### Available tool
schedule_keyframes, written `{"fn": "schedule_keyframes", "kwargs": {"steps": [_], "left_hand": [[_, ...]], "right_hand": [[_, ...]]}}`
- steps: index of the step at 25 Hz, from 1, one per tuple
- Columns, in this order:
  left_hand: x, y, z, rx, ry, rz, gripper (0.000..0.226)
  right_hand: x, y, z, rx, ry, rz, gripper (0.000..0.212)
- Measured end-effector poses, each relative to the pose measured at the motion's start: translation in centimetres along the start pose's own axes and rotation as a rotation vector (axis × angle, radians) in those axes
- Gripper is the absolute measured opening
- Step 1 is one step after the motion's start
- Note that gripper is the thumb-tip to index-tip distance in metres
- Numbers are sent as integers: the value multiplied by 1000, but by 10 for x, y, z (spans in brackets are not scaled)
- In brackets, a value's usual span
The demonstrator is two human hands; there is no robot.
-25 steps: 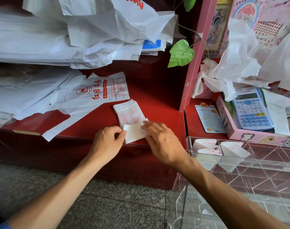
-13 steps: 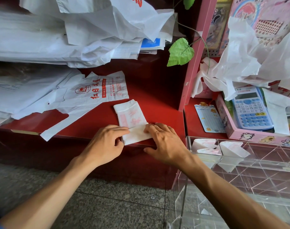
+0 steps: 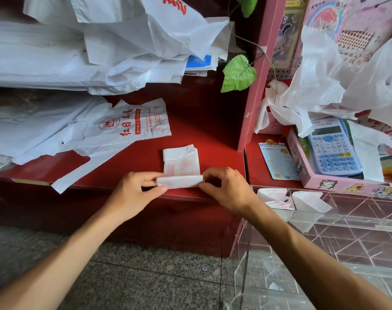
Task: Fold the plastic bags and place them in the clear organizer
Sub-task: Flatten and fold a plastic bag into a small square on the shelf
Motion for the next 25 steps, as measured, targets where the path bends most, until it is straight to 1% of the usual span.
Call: {"fn": "schedule_keyframes", "kwargs": {"steps": [3,6,8,10,14,16,18,19,21,23,25], "left_hand": [[4,2,2,38,-70,-98,22],[6,6,4,69,-127,-117,21],[5,8,4,97,-153,-134,23],[5,10,6,127,-154,-149,25],[6,15,8,162,-129,-88,30],[4,16,9,179,-82,30,33],[1,16,10,177,-7,210,37],[0,17,11,144,22,289,42],[0,19,11,29,11,347,55],[-2,22,11,-84,-24,353,69],[-7,24,12,-151,-32,394,75]], "right_hand": [[-3,-2,0,27,46,81,20],[-1,-2,3,46,124,198,17],[-1,0,5,75,170,209,13],[-2,3,7,101,210,217,11],[-6,6,8,129,269,233,23],[-8,7,9,117,239,128,22],[-10,9,7,122,141,-115,21],[-11,12,6,118,76,-221,25],[-11,18,3,52,-23,-348,37],[-9,22,1,-38,-68,-443,43],[-7,23,-1,-134,-82,-538,56]]}}
Point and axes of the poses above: each hand's wrist, its own z-axis towards the middle knuckle, its own y-axis out of the palm, x = y × z, the point moved 2 cm from there along z, towards the middle knuckle, and after that the axes turned 11 degrees about -x, right-handed, at the moved point
